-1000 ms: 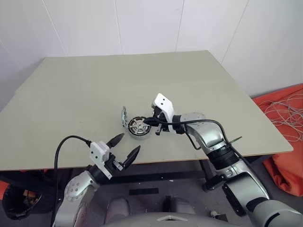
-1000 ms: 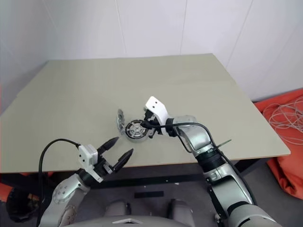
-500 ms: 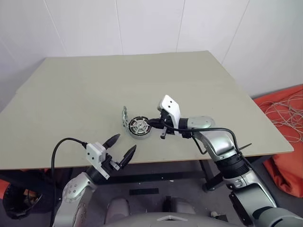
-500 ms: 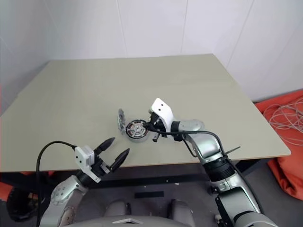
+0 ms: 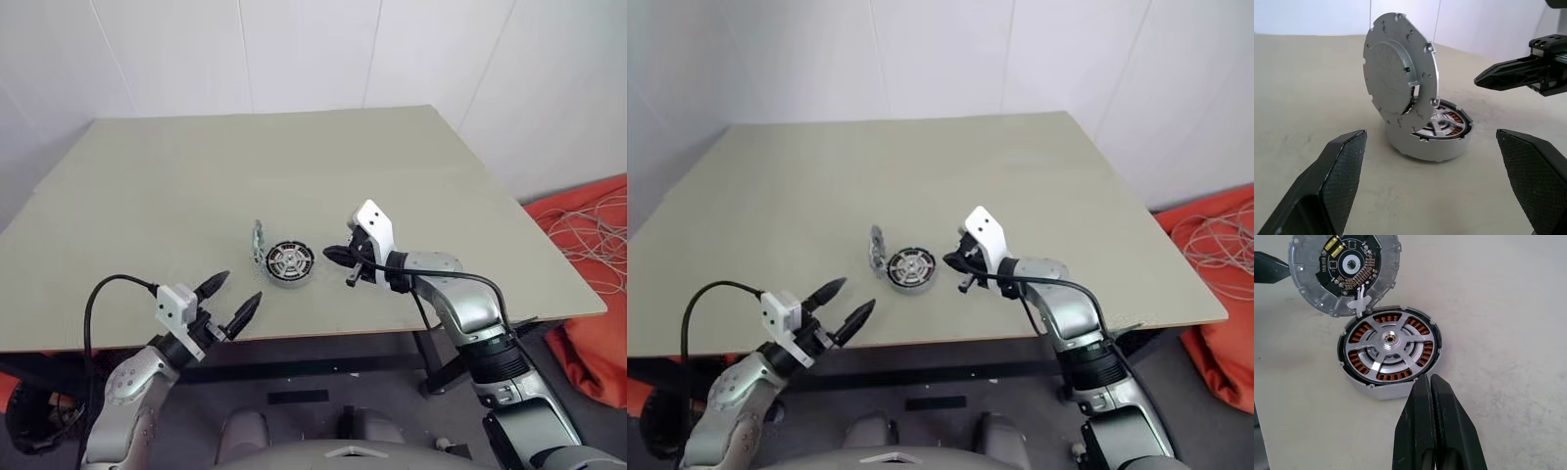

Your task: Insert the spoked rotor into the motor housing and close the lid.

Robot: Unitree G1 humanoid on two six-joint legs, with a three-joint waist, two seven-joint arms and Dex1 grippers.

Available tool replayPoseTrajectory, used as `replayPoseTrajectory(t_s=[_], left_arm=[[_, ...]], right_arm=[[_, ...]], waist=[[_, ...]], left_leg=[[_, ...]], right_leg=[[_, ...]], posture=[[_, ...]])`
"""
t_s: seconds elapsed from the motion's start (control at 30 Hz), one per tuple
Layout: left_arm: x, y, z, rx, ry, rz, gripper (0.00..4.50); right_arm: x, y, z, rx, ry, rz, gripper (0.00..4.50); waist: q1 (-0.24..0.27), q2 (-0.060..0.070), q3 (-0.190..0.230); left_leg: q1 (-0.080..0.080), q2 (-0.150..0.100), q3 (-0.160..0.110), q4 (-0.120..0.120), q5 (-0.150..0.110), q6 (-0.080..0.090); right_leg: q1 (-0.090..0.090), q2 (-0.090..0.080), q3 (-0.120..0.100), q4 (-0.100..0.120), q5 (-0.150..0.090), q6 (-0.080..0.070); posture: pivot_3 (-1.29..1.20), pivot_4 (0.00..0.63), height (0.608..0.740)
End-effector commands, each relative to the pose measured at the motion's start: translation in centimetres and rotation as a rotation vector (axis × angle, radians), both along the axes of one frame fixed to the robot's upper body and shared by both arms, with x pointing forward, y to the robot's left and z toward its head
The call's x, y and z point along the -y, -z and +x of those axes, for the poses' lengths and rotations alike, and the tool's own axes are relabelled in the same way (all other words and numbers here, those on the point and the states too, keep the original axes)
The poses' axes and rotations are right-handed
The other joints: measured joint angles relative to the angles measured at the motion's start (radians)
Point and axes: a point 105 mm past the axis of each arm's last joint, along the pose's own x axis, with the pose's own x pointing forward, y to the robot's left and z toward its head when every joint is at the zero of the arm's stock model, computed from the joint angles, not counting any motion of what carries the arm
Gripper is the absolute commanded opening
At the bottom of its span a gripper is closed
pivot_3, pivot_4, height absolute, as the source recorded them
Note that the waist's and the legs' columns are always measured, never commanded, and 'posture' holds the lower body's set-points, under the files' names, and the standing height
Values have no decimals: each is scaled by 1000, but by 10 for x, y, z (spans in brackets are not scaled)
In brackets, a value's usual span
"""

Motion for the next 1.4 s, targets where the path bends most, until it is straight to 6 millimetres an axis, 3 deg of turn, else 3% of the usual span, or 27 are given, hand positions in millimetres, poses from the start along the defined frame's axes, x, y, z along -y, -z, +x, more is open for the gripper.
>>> replayPoseTrajectory(t_s=[0.03,0.1,0.2,0.47,0.6,0.7,0.9,1.1,1.4], left_arm=[[-15,-17,7,54,-32,2,4500],[-22,-17,7,51,-36,15,4500],[-31,-16,10,41,-48,28,3929],[-46,-11,20,33,-90,44,1229],[-63,-2,37,53,-217,133,24],[-66,-1,48,64,-243,140,24],[-53,-1,65,70,-177,155,24],[-39,-16,93,96,-146,118,24],[-2,-34,96,113,37,45,24]], right_arm=[[1,-19,3,67,9,33,15],[2,-18,3,69,14,29,15],[1,-18,4,71,19,27,0],[-1,-19,1,68,21,46,0],[2,-17,-1,66,29,43,0],[2,-17,-2,67,37,43,0],[3,-15,-4,65,53,44,0],[1,-15,-4,67,62,49,0],[-3,-15,-3,70,63,54,0]], waist=[[0,0,0],[1,0,0],[0,0,0],[1,0,0],[3,0,0],[3,-1,-1],[5,-2,-1],[9,-2,-1],[13,-2,-1]], left_leg=[[0,0,0,0,0,0],[0,0,0,0,0,0],[0,0,0,0,0,0],[0,0,0,0,0,0],[0,0,-1,0,0,0],[0,0,-1,1,0,0],[0,0,-1,1,0,0],[0,0,-1,1,0,0],[-1,-1,-1,1,1,-2]], right_leg=[[0,0,0,0,0,0],[0,0,0,0,0,0],[0,0,0,0,0,0],[0,0,0,0,0,0],[0,0,0,0,0,0],[1,0,0,0,0,0],[1,0,0,0,0,0],[1,0,0,1,0,0],[1,-1,0,1,4,-7]], posture=[[0,0,740],[0,0,740],[0,0,740],[0,0,740],[0,0,740],[0,0,740],[0,0,740],[0,0,740],[0,0,740]])
